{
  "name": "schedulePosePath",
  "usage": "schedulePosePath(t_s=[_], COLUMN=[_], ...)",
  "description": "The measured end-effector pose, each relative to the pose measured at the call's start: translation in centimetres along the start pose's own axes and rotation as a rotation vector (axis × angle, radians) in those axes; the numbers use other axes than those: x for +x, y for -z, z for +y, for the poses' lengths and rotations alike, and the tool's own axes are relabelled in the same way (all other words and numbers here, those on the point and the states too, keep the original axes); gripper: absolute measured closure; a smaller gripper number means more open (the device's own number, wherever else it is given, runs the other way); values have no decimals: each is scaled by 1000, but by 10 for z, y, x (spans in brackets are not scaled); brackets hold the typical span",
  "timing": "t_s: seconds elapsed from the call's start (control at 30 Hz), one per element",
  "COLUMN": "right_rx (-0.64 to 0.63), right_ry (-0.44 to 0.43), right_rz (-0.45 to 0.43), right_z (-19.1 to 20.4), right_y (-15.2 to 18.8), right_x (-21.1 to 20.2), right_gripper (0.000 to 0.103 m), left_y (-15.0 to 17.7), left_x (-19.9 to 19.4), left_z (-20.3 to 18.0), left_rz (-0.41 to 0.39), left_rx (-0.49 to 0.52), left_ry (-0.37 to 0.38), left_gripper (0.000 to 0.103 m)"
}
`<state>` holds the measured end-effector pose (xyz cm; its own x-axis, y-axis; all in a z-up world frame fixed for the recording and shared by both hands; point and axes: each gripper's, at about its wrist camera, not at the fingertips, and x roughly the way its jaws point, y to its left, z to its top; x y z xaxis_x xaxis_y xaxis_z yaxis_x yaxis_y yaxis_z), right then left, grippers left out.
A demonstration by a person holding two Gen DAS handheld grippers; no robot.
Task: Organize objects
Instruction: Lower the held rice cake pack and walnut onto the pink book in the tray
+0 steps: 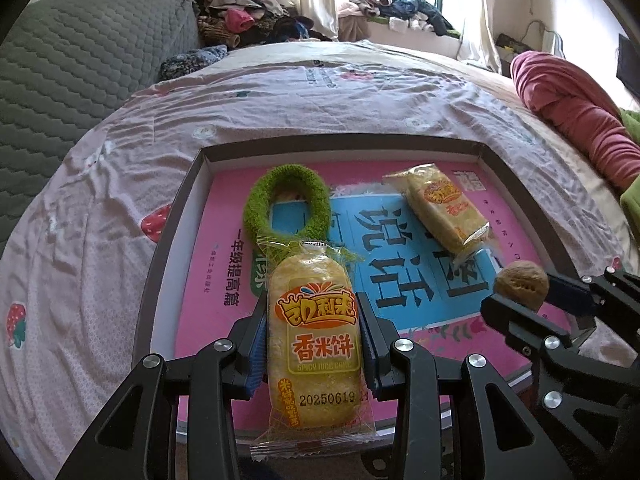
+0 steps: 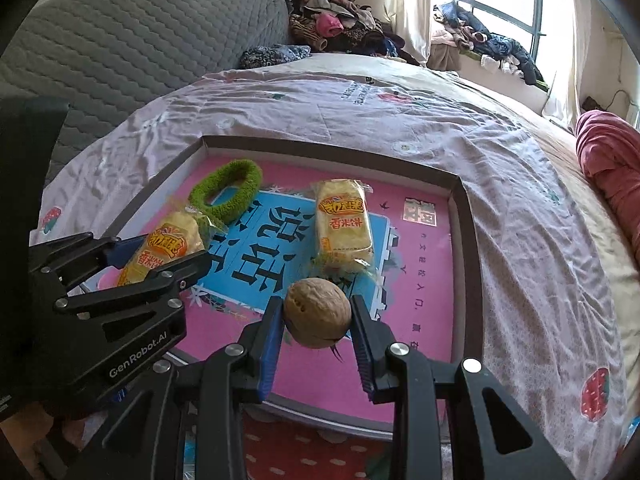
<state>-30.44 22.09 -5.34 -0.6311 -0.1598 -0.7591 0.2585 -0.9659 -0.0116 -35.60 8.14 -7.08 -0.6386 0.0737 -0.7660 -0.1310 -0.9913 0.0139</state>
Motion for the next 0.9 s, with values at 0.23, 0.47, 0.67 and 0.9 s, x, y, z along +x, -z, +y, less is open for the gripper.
schedulePosePath(t_s=[0.23, 0.47, 0.67, 0.9], right_rx=[0, 1, 6, 8], right_ry=[0, -4, -5, -8], right_rz=[22, 30, 40, 62], right_z=[-1, -2, -4, -5], right_y=[2, 3, 4, 6], right_x=[6, 8, 11, 15], right_gripper=[70, 70, 69, 69], left_y=[3, 4, 3, 4], left_x=[5, 8, 9, 9], left_z=[-2, -2, 0, 2], left_rz=[22, 27, 29, 30], left_rx=[12, 11, 6, 1], left_ry=[-6, -2, -1, -8], left_gripper=[62, 61, 59, 54])
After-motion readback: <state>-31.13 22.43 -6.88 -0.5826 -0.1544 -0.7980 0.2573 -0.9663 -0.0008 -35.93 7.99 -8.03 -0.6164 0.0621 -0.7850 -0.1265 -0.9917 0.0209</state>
